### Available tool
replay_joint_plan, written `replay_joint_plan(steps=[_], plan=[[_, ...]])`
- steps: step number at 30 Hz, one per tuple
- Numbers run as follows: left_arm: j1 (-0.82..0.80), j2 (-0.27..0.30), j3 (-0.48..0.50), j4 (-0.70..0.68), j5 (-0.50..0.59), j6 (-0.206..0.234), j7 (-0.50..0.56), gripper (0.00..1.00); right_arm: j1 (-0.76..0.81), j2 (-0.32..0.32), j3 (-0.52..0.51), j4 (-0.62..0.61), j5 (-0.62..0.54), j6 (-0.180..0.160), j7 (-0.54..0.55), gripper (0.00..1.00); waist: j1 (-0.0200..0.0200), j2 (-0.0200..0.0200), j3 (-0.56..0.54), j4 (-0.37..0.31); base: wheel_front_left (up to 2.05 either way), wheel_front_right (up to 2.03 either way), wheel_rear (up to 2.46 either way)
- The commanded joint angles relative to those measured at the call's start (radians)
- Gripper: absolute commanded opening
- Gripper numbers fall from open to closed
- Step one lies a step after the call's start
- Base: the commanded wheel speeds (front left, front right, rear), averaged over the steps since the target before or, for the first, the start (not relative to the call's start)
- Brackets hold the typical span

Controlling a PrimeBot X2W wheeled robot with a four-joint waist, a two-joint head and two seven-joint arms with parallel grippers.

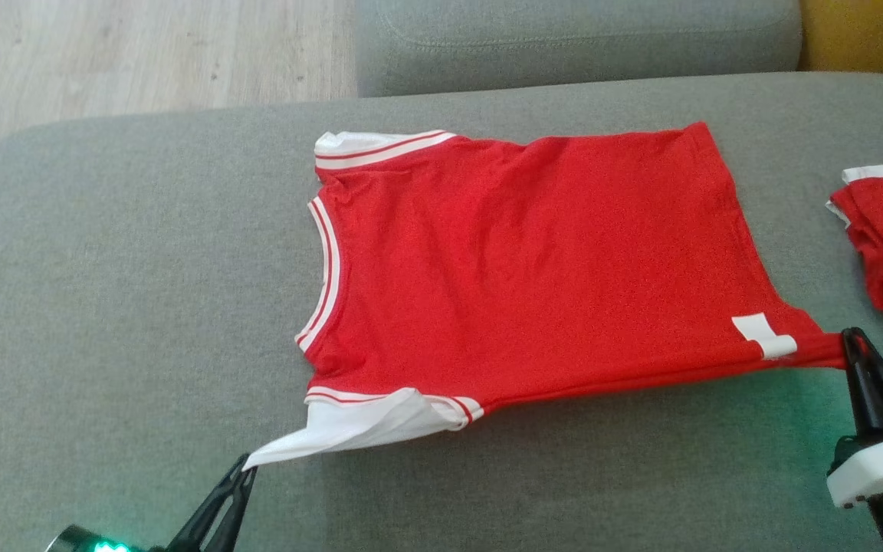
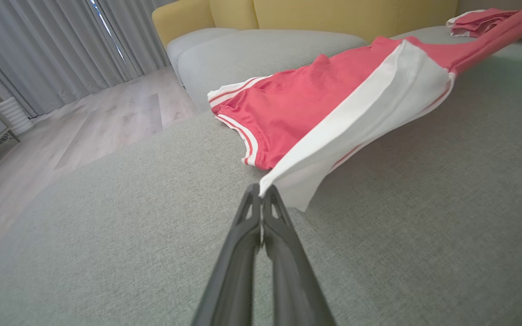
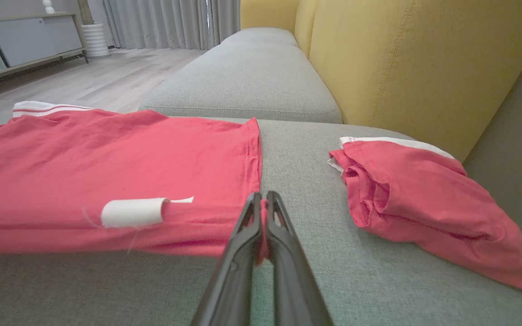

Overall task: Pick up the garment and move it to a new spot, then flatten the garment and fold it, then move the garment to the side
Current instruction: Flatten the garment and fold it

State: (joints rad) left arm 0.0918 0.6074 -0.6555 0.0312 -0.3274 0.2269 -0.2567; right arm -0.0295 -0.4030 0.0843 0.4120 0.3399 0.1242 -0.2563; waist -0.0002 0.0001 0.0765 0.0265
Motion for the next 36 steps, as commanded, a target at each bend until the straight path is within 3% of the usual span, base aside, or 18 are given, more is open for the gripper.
replay_joint_plan(steps=[1,9,19,28,29,30,31,32,36], plan=[[-0.051,0.023,0.038,-0.014,0.002,-0.004,-0.005,0.0,-0.018,-0.026,0.001,-0.03,-0.008,0.007,-0.005,0.0,0.0002,-0.0001,0.013,0.002,0.0,0.0,0.0],[-0.238,0.0,0.03,0.047,0.046,-0.056,0.011,0.0,-0.091,-0.023,0.009,0.003,-0.014,0.007,0.001,0.0,0.0002,-0.0001,0.088,0.021,0.0,0.0,0.0],[-0.58,-0.064,0.01,0.249,0.116,-0.167,0.003,0.0,-0.286,-0.027,0.052,0.11,-0.041,0.007,-0.002,0.0,0.0002,-0.0001,0.207,0.034,0.0,0.0,0.0],[-0.734,-0.108,0.021,0.364,0.164,-0.184,-0.005,0.0,-0.403,-0.008,0.073,0.179,-0.068,0.007,-0.005,0.0,0.0002,-0.0001,0.261,0.025,0.0,0.0,0.0],[-0.739,-0.113,0.024,0.368,0.166,-0.183,-0.005,0.0,-0.411,-0.004,0.073,0.182,-0.07,0.007,-0.005,0.17,0.0002,-0.0001,0.264,0.024,0.0,0.0,0.0],[-0.742,-0.118,0.029,0.374,0.168,-0.18,-0.005,0.24,-0.417,-0.001,0.073,0.186,-0.073,0.007,-0.005,0.77,0.0002,-0.0001,0.266,0.023,0.0,0.0,0.0],[-0.742,-0.124,0.036,0.384,0.165,-0.174,-0.005,0.74,-0.423,0.002,0.069,0.188,-0.077,0.007,-0.005,1.0,0.0002,-0.0001,0.268,0.023,0.0,0.0,0.0],[-0.74,-0.131,0.046,0.389,0.161,-0.166,-0.005,1.0,-0.427,0.006,0.068,0.184,-0.08,0.007,-0.005,1.0,0.0002,-0.0001,0.269,0.022,0.0,0.0,0.0],[-0.675,-0.178,0.098,0.392,0.105,-0.131,-0.005,1.0,-0.424,0.024,0.034,0.15,-0.095,0.007,-0.005,1.0,0.0002,-0.0001,0.264,0.017,0.0,0.0,0.0]])
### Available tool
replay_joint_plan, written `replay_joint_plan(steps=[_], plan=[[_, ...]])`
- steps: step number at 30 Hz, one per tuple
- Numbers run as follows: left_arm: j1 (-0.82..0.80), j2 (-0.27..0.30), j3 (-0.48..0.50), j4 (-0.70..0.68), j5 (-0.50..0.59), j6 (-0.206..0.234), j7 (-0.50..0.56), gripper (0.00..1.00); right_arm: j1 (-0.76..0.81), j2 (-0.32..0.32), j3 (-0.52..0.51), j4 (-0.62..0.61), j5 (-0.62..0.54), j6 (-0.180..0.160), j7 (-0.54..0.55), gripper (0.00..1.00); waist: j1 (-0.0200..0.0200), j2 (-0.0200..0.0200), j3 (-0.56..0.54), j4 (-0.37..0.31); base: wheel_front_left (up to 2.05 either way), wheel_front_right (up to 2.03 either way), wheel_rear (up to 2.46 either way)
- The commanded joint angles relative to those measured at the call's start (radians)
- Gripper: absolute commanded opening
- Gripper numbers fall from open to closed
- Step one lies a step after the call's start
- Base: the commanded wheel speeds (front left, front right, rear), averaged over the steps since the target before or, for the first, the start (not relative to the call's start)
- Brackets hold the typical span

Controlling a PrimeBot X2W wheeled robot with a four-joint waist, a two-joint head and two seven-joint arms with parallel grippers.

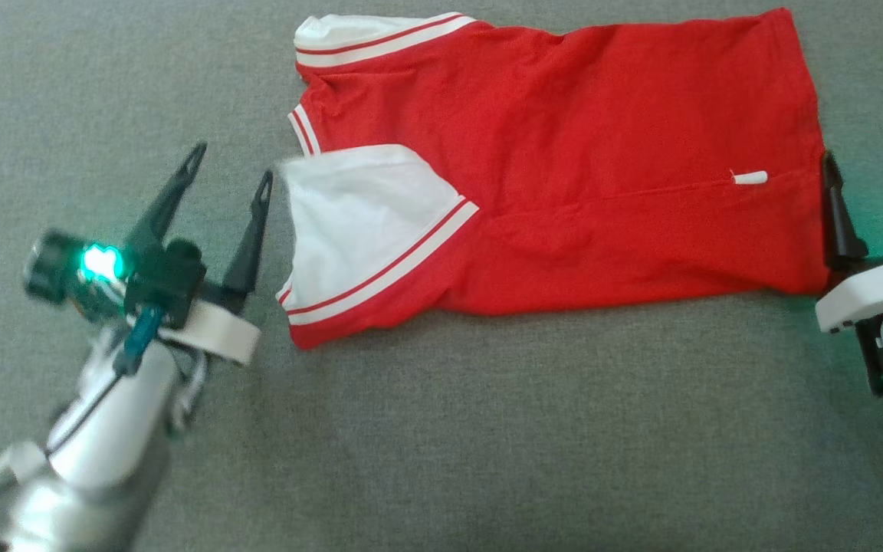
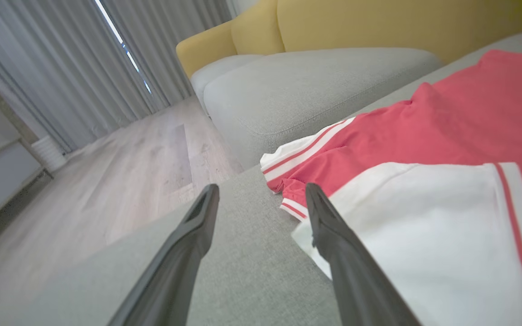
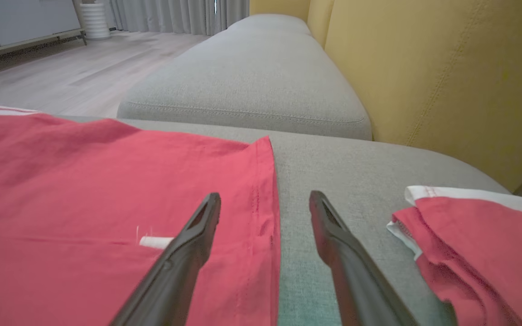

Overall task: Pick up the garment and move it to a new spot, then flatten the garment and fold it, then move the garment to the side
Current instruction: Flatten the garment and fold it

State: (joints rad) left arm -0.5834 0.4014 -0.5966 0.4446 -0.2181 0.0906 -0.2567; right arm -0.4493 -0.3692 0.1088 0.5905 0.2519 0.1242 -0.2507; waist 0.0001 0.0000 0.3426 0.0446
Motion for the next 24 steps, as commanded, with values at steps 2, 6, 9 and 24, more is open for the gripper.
replay_joint_plan(steps=[2,6,9,24], plan=[[0.058,-0.008,0.07,-0.043,-0.056,0.008,-0.005,1.0,0.011,0.003,-0.022,-0.053,-0.02,0.007,-0.011,1.0,-0.0001,0.0,-0.008,-0.004,0.0,0.0,0.0],[0.197,-0.081,0.105,-0.078,-0.148,0.006,-0.005,1.0,0.059,0.034,-0.061,-0.095,-0.041,0.007,-0.011,1.0,-0.0001,0.0,-0.021,-0.011,0.0,0.0,0.0],[0.276,-0.119,0.108,-0.094,-0.18,0.014,-0.005,1.0,0.087,0.05,-0.077,-0.114,-0.048,0.007,-0.011,1.0,-0.0001,0.0,-0.027,-0.017,0.0,0.0,0.0],[0.355,-0.174,0.119,-0.043,-0.317,0.003,0.138,0.38,0.124,0.069,-0.089,-0.127,-0.049,0.007,-0.011,1.0,-0.0001,0.0,-0.042,-0.046,0.0,0.0,0.0]])
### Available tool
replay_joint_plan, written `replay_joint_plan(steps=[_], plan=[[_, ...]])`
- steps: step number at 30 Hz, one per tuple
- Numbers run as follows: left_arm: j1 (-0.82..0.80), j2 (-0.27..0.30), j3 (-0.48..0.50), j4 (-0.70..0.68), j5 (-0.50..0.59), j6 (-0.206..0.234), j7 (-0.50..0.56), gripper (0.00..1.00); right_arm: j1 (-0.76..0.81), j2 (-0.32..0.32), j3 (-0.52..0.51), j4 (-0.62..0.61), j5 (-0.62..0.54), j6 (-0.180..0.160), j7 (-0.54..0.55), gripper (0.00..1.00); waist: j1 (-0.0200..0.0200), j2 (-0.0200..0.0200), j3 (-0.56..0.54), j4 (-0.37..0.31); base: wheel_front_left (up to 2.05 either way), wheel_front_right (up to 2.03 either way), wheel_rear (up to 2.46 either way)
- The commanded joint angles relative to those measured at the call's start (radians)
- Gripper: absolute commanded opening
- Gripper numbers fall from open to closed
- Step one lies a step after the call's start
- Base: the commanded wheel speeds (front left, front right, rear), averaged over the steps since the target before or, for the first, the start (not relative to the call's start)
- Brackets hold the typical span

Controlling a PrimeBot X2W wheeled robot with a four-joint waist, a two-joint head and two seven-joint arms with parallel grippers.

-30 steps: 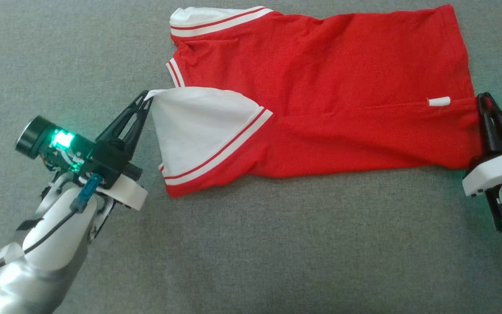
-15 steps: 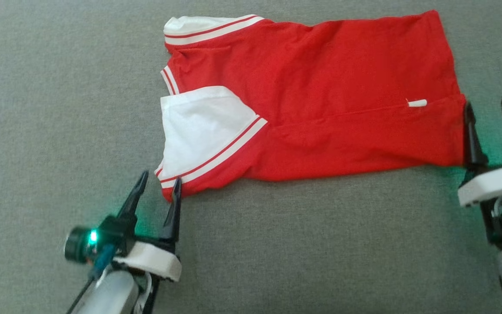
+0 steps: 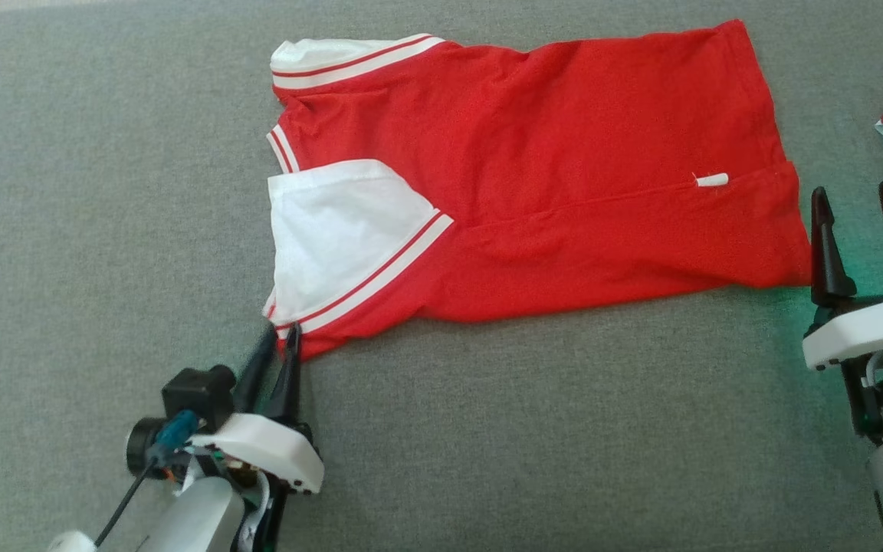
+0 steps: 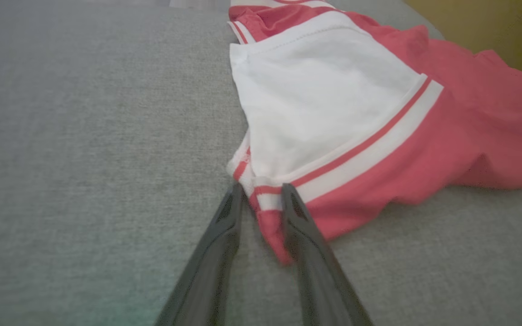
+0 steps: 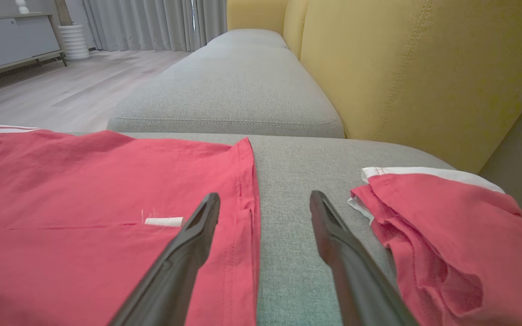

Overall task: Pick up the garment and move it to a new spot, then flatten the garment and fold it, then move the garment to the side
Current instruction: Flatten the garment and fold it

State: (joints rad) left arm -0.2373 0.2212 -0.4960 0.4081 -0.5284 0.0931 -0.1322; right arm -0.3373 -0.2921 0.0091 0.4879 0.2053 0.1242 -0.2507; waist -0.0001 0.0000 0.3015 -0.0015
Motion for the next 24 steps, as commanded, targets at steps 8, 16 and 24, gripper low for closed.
replay_joint_plan(steps=[8,16,24], plan=[[0.004,0.05,0.007,-0.06,-0.005,-0.024,0.041,0.0,0.002,0.004,0.03,0.102,0.021,0.007,0.012,1.0,0.0001,0.0,-0.018,0.008,0.0,0.0,0.0],[-0.025,0.104,0.009,-0.107,0.024,-0.019,0.047,0.0,-0.048,0.012,0.063,0.236,0.046,0.007,0.112,0.2,0.0001,0.0,-0.025,0.023,0.0,0.0,0.0],[0.01,0.123,0.009,-0.137,0.025,-0.003,0.038,0.0,-0.032,-0.022,0.1,0.246,0.107,0.007,0.128,0.0,0.0001,0.0,-0.055,0.021,0.0,0.0,0.0]])
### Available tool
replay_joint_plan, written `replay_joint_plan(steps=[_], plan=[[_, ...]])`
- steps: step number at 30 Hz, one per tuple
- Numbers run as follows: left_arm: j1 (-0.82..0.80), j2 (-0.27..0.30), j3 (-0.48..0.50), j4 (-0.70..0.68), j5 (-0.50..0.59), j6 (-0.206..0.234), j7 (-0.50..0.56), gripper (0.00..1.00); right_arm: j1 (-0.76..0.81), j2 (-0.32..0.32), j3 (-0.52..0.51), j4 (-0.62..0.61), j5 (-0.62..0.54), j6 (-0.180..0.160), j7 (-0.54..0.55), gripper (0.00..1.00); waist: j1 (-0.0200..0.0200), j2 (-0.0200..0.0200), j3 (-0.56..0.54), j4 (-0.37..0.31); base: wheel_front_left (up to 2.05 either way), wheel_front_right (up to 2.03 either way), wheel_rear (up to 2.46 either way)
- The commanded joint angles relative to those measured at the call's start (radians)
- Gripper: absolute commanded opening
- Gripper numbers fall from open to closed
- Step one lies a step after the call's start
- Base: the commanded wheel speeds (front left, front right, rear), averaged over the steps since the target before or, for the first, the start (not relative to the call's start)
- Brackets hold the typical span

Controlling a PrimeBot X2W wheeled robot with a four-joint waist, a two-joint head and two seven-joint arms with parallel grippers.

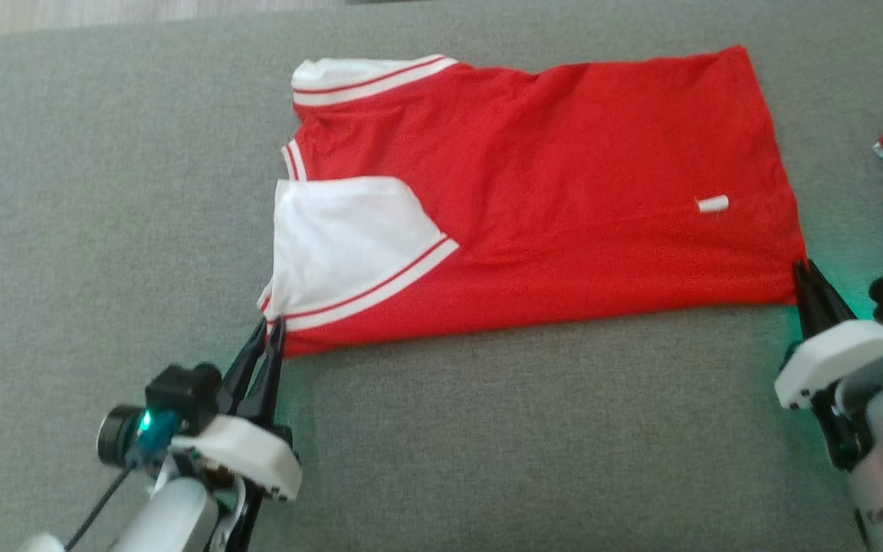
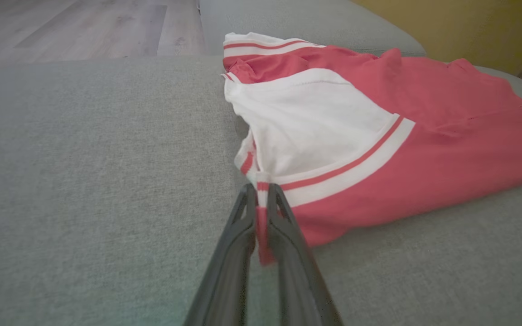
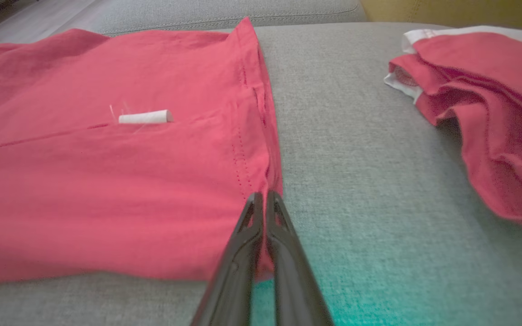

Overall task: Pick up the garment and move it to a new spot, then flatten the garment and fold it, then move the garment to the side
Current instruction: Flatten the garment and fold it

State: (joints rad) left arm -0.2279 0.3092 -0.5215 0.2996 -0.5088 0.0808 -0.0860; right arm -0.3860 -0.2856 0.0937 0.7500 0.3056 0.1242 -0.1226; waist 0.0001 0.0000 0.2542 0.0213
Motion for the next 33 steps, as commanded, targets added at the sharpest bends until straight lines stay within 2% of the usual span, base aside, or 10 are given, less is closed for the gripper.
replay_joint_plan(steps=[1,12,20,26,27,28,29,30,31,33], plan=[[0.012,0.04,0.035,-0.032,0.006,0.011,-0.011,0.0,0.023,-0.035,0.021,-0.02,0.014,0.007,-0.003,0.0,-0.0001,0.0,-0.015,-0.002,0.0,0.0,0.0],[0.175,0.075,0.013,-0.141,0.001,0.056,0.0,0.0,0.19,-0.133,0.058,-0.109,0.115,0.007,-0.004,0.0,-0.0001,0.0,-0.096,0.019,0.0,0.0,0.0],[0.281,0.077,-0.002,-0.199,-0.019,0.087,0.012,0.0,0.326,-0.144,0.017,-0.195,0.123,0.007,0.007,0.0,-0.0001,0.0,-0.118,0.019,0.0,0.0,0.0],[0.293,0.079,-0.018,-0.2,-0.023,0.087,0.031,0.0,0.373,-0.125,-0.016,-0.246,0.102,0.007,0.027,0.0,-0.0001,0.0,-0.117,0.016,0.0,0.0,0.0],[0.292,0.079,-0.019,-0.198,-0.022,0.087,0.032,0.0,0.377,-0.123,-0.021,-0.252,0.099,0.007,0.031,0.4,-0.0001,0.0,-0.117,0.015,0.0,0.0,0.0],[0.29,0.079,-0.022,-0.195,-0.021,0.087,0.035,0.07,0.381,-0.12,-0.028,-0.257,0.094,0.007,0.034,0.98,-0.0001,0.0,-0.118,0.015,0.0,0.0,0.0],[0.288,0.079,-0.025,-0.193,-0.021,0.085,0.04,0.33,0.384,-0.117,-0.035,-0.262,0.09,0.007,0.036,1.0,-0.0001,0.0,-0.118,0.014,0.0,0.0,0.0],[0.286,0.079,-0.027,-0.192,-0.022,0.085,0.044,0.69,0.387,-0.113,-0.043,-0.266,0.084,0.007,0.035,1.0,-0.0001,0.0,-0.12,0.013,0.0,0.0,0.0],[0.282,0.08,-0.028,-0.19,-0.019,0.086,0.045,1.0,0.39,-0.109,-0.05,-0.272,0.079,0.007,0.035,1.0,-0.0001,0.0,-0.122,0.011,0.0,0.0,0.0],[0.277,0.08,-0.029,-0.19,-0.019,0.088,0.049,1.0,0.397,-0.102,-0.062,-0.286,0.07,0.007,0.035,1.0,-0.0001,0.0,-0.127,0.007,0.0,0.0,0.0]])
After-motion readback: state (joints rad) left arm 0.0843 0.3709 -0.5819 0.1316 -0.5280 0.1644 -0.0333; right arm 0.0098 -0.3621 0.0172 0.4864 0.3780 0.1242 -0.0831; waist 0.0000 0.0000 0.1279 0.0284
